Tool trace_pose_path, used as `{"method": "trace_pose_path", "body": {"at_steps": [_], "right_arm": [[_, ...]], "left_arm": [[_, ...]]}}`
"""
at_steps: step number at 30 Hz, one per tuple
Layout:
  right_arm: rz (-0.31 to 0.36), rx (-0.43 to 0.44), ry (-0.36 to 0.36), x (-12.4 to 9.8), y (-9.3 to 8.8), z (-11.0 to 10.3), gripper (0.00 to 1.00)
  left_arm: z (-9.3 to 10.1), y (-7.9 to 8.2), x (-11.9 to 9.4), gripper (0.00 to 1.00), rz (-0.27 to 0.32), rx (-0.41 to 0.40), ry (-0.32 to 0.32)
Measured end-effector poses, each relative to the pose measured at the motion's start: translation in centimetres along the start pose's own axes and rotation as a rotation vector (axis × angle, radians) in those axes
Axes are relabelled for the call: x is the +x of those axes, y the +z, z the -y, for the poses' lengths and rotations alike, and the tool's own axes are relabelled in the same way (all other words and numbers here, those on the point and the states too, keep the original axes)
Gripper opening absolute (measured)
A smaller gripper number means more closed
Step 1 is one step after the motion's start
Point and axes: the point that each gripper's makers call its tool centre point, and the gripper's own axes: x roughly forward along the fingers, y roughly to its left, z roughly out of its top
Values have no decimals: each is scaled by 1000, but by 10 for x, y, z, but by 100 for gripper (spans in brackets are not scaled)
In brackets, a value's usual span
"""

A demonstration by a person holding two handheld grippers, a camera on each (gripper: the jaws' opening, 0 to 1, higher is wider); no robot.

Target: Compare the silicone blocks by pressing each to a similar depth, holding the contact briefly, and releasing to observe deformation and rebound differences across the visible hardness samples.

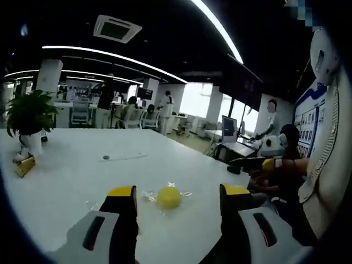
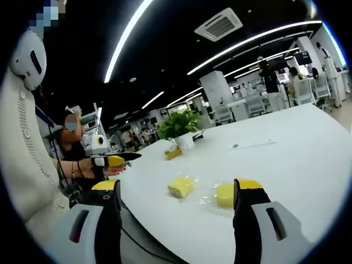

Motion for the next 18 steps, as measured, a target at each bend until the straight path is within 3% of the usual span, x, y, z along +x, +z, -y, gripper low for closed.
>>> {"method": "trace_pose_path", "body": {"at_steps": [11,18], "right_arm": [[13,36,-7,-2,-1,20,77],[7,65,-10,-1,-7,32,76]], "left_arm": [[1,0,50,64,-82,-165,-51],[-13,-11,85,61,-146,-351,-38]]}}
